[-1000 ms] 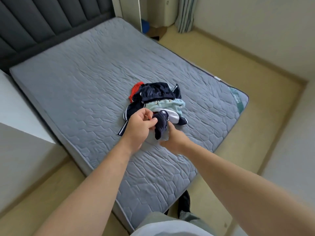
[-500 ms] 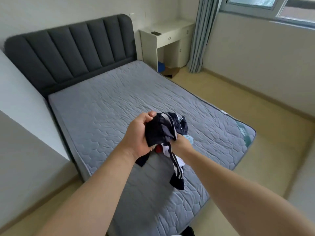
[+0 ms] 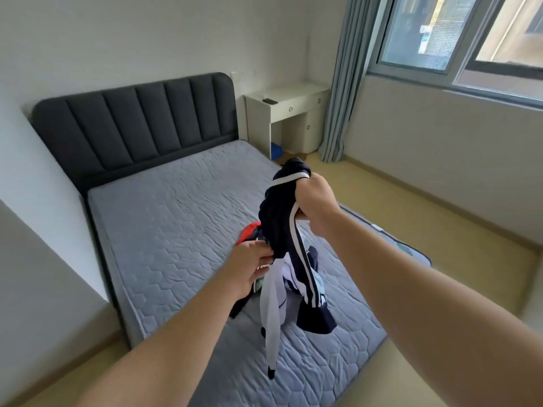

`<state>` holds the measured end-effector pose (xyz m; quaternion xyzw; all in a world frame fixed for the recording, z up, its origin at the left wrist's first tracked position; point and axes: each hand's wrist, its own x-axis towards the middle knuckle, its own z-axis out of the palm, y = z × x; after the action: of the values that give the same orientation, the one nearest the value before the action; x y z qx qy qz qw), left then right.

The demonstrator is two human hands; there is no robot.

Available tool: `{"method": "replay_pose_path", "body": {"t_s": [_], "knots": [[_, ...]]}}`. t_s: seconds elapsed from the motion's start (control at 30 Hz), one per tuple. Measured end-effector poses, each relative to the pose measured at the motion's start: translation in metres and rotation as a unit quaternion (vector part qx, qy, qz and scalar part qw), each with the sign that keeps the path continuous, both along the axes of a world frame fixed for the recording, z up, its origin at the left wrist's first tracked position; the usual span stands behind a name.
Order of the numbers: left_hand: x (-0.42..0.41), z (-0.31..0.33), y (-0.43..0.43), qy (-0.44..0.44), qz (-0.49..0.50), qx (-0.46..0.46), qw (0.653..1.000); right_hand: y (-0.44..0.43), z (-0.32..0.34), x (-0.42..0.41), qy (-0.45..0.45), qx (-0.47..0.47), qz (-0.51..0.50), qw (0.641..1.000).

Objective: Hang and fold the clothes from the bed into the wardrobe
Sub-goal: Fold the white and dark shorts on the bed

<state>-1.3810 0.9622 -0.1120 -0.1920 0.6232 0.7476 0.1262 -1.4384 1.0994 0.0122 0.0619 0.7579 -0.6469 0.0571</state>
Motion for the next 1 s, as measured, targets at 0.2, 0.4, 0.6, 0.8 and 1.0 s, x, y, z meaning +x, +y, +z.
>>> {"method": "replay_pose_path", "body": {"t_s": [0.2,0.4,0.6,0.8,1.0], "knots": [[0.019,-0.018,0.038,-0.045,-0.144,-0.195,0.969,-0.001,0.042,0.005,-0.051,-0.193,-0.017,0.980],[0.014,-0.025,0.058,-0.068,-0.148,-0.330,0.930,-0.002,0.063,0.009,-0.032,-0.271,0.004,0.962],[0.004,-0.027,0.060,-0.087,-0.146,-0.397,0.902,0.003,0.079,0.017,-0.011,-0.276,0.062,0.959],[-0.019,0.017,0.071,-0.029,0.068,-0.140,0.987,0.024,0.063,0.018,0.019,-0.159,0.184,0.970],[-0.032,0.070,0.050,0.078,0.193,0.004,0.978,0.068,0.015,0.007,0.012,0.103,0.156,0.982]]}}
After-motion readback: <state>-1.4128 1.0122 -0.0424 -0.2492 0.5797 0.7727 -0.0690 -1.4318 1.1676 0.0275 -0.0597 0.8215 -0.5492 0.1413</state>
